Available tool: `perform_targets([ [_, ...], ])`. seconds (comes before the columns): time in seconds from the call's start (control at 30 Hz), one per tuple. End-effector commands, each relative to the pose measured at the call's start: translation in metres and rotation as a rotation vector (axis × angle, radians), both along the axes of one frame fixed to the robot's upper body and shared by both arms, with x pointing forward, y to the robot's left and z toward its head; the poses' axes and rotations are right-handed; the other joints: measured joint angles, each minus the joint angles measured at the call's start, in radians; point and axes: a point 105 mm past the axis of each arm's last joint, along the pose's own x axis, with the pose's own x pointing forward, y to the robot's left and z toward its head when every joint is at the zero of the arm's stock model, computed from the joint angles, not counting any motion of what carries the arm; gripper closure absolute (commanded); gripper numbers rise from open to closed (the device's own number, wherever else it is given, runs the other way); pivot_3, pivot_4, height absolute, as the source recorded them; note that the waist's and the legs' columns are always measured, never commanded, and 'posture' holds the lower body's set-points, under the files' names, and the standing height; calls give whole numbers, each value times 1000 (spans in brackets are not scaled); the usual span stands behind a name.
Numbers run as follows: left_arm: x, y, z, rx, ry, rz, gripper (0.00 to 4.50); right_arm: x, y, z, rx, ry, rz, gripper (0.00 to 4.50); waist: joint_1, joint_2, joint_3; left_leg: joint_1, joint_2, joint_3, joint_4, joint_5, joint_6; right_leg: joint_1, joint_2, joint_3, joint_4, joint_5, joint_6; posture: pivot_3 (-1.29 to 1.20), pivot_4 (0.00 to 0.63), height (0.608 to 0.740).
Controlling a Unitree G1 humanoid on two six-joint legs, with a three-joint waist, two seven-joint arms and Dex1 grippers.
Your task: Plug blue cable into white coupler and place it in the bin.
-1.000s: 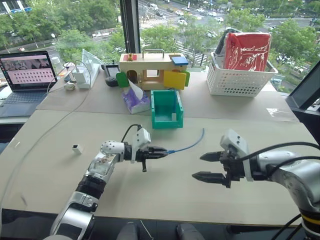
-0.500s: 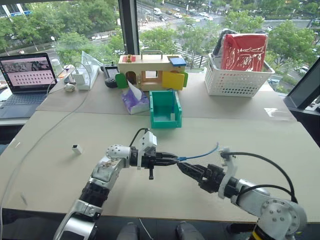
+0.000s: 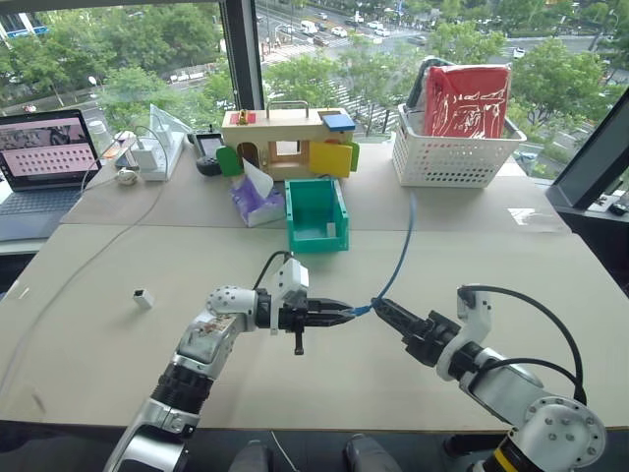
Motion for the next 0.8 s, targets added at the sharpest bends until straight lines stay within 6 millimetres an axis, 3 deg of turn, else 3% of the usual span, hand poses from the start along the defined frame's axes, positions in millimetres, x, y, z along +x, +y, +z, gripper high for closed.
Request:
perform_targets([
  [0.03,-1,-7,0,8,-31,-7,4442,-13,42,10,210,-31,128,0,0,0,0,0,0,0,0,0,0,0,0,0,0,0,0,0,150,734],
  [0.1,1,-7,1,9,-38,4,4442,-15,43,9,208,-24,138,0,-1,0,0,0,0,0,0,0,0,0,0,0,0,0,0,0,150,734],
  [0.27,29,-4,14,-31,-128,159,4442,-18,34,-3,148,27,132,0,0,0,0,0,0,0,0,0,0,0,0,0,0,0,0,0,150,734],
  [0.47,52,2,30,-102,-163,278,4442,-20,39,0,167,22,152,0,-2,0,0,-1,0,0,0,0,0,-1,0,0,0,-3,6,0,150,734],
  [0.57,42,-4,28,-101,-151,219,4442,-15,39,12,218,-23,146,0,-1,0,0,-1,0,-1,-1,0,0,0,0,0,-1,-4,6,0,150,734],
  [0.67,18,-17,15,-72,-133,123,4442,-12,38,13,234,-11,133,0,-5,0,0,-1,0,0,-1,0,0,-1,0,0,-1,-4,6,0,150,734],
  [0.8,5,-25,12,-79,-101,94,4442,-6,35,16,283,7,87,0,-4,0,0,-1,0,-1,-1,0,0,-1,0,0,-1,-3,5,0,150,734],
])
